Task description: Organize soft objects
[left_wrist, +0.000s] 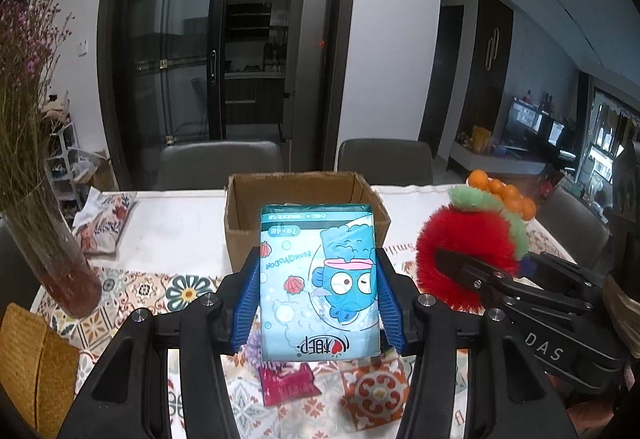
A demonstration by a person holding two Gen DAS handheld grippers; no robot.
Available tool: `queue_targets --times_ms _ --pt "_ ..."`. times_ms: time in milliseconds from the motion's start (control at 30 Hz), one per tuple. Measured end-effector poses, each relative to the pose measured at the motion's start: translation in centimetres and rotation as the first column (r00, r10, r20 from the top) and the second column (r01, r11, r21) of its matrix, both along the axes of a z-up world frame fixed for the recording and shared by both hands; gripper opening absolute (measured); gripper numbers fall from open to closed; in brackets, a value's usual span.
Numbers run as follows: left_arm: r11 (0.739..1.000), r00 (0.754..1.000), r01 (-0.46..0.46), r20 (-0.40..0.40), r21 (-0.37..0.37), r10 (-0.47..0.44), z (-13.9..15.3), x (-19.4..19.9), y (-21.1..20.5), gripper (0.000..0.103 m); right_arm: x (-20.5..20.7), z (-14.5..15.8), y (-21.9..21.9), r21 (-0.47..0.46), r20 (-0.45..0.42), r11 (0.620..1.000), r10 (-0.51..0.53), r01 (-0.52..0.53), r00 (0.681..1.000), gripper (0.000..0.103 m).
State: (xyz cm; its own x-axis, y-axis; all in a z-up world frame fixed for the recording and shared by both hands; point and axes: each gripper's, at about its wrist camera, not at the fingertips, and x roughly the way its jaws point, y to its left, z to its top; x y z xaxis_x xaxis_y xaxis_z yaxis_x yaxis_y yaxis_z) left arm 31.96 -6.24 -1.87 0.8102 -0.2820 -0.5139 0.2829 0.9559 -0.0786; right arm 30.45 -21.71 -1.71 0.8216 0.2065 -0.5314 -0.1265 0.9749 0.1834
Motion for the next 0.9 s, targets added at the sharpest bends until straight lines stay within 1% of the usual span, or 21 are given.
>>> queue_targets --times_ms 400,733,900 --pt "1.0 0.999 0.0 0.041 -0.008 0.0 1.9 3.4 -0.5 0.052 3.4 2.3 -0.5 0.003 0.055 1.0 -0.014 0.014 0.998 0.045" --pt "1.0 0.997 -0.013 0.082 0.007 0.012 3.2 6.0 -0.8 0.052 6.6 3.4 -0.5 -0.005 0.075 1.0 -0.01 0.011 0.997 0.045" --pt "1.0 0.996 -0.022 0.085 0.019 0.02 3.4 8.0 -0.8 0.052 8.4 3.7 -0.5 -0.009 0.075 1.0 0.001 -0.001 0.997 0.045"
